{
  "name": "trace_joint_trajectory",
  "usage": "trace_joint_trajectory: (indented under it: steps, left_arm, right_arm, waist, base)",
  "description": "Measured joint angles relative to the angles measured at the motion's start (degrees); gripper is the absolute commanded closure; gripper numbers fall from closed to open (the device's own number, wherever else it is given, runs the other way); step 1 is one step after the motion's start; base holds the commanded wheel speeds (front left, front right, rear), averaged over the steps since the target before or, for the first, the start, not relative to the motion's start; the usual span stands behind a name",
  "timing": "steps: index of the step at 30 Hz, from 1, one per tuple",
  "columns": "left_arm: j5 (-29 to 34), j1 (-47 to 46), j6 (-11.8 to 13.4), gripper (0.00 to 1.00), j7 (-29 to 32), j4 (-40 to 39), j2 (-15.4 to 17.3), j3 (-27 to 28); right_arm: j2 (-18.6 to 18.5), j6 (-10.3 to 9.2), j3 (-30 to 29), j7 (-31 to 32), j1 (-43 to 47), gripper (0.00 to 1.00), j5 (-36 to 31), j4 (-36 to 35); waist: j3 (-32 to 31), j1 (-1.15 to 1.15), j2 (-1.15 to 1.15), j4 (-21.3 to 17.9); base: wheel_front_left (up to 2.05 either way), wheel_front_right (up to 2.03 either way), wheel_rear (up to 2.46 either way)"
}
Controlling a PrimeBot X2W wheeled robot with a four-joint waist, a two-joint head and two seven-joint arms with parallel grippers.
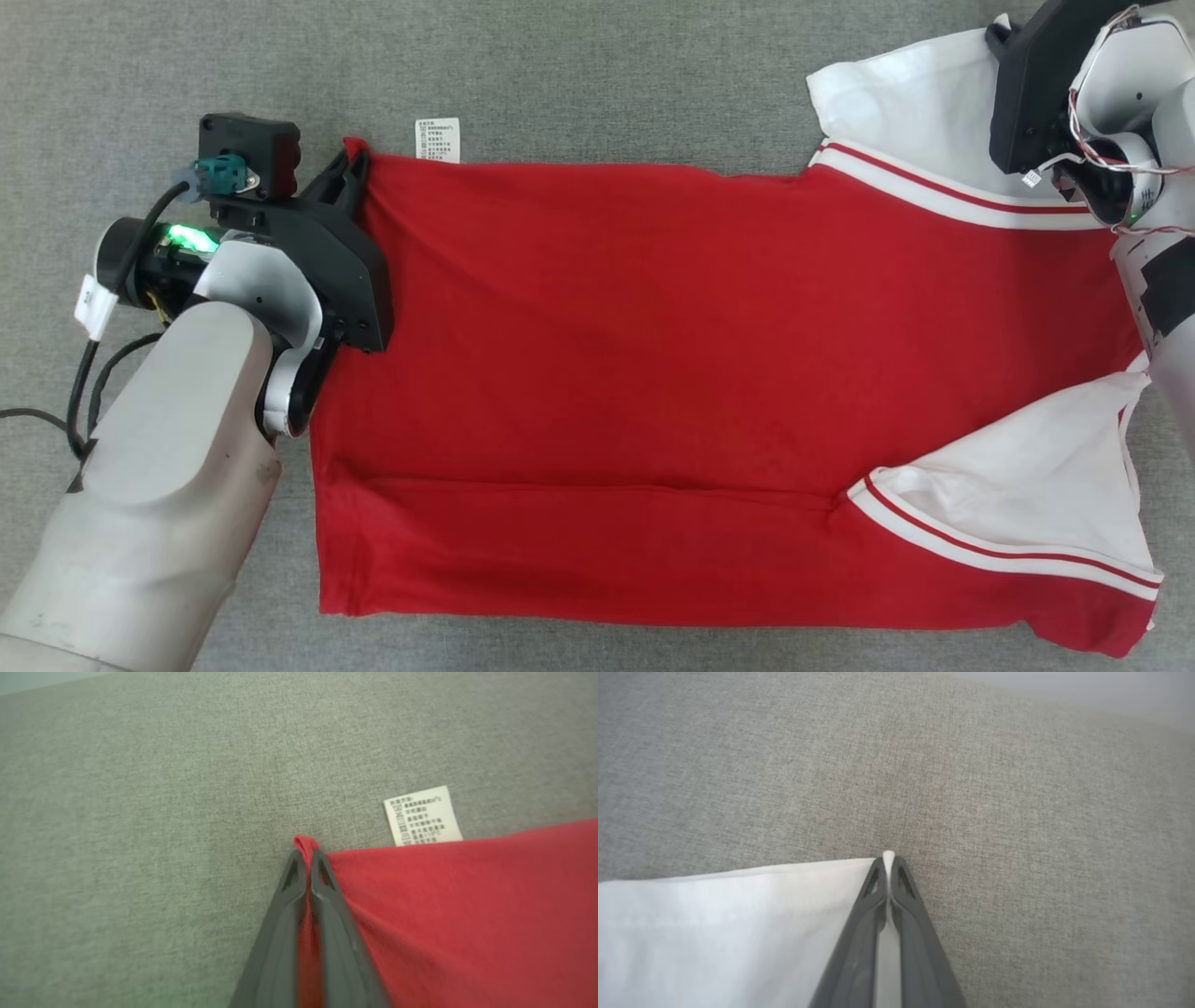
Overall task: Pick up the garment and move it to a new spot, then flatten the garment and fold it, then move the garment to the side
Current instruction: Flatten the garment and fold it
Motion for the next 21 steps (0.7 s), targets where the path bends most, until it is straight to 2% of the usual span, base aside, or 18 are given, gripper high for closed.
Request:
trace_joint_trajectory:
  steps: [14, 21]
  left_arm:
    - [1.36, 1.91, 3.48, 1.00, -9.02, 2.27, -0.15, 0.49]
    - [1.13, 6.90, 3.97, 1.00, -12.77, 1.43, 0.11, 0.45]
  right_arm:
    - [-0.54, -0.01, 2.04, -15.90, 2.84, 1.00, 3.71, -2.83]
    - [-3.28, -0.02, 4.65, -21.67, 10.55, 1.00, 9.87, -10.17]
  waist:
    - [-3.52, 0.04, 0.04, -1.20]
    - [-7.25, 0.02, 0.03, -2.03]
  base:
    - [0.00, 0.00, 0.00]
    - [0.00, 0.00, 0.00]
